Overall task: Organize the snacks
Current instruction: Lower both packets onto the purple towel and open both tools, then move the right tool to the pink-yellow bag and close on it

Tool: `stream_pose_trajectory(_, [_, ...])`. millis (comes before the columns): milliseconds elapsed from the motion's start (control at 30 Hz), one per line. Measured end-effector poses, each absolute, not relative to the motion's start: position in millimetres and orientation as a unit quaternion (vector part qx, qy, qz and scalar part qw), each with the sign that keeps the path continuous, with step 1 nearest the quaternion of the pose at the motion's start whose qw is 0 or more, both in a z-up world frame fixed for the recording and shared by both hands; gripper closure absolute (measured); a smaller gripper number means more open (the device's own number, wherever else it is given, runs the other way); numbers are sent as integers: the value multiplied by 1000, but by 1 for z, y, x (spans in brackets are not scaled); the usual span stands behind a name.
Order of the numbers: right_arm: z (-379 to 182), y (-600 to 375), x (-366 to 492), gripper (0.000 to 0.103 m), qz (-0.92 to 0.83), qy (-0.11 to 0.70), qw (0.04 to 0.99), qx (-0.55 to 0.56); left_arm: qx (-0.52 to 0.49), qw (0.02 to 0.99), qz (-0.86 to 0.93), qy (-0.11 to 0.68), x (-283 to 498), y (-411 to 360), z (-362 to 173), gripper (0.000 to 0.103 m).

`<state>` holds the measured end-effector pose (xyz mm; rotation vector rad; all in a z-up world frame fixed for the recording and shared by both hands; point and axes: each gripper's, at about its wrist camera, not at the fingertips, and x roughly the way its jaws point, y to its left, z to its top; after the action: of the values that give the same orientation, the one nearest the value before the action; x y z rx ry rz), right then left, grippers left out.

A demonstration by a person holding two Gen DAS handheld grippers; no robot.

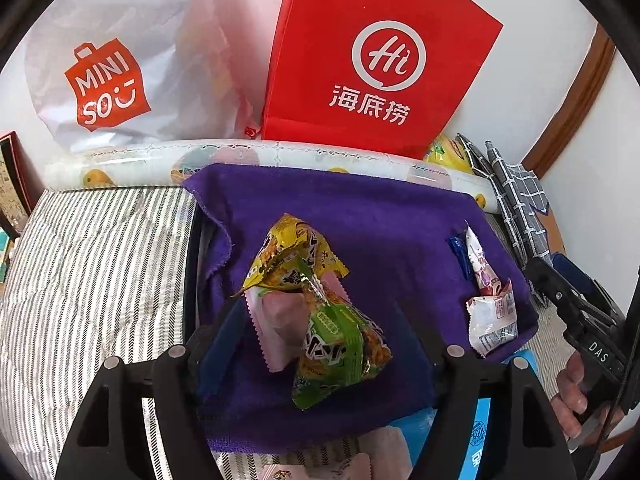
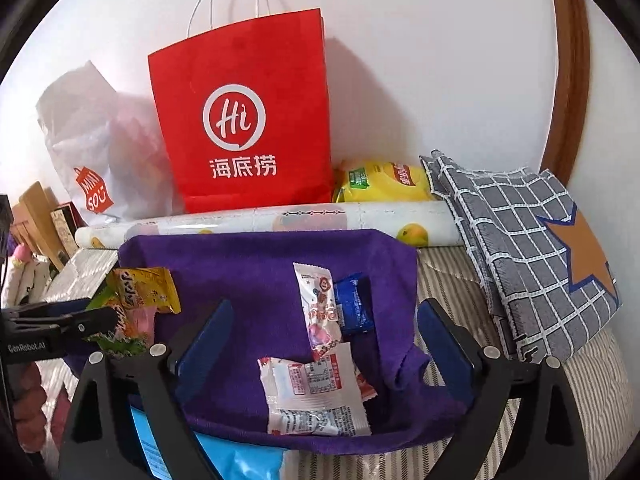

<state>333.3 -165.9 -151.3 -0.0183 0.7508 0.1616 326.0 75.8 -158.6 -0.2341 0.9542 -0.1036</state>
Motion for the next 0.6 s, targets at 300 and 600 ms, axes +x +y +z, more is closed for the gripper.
stream_pose_trajectory(300, [-126, -173, 304, 10, 92, 356, 929, 37, -106, 892, -56, 436, 318, 74, -146, 30])
stream_pose_trajectory(600, [-89, -179, 232, 11, 75, 385, 917, 77, -84, 909, -75, 400, 293, 66, -108, 30])
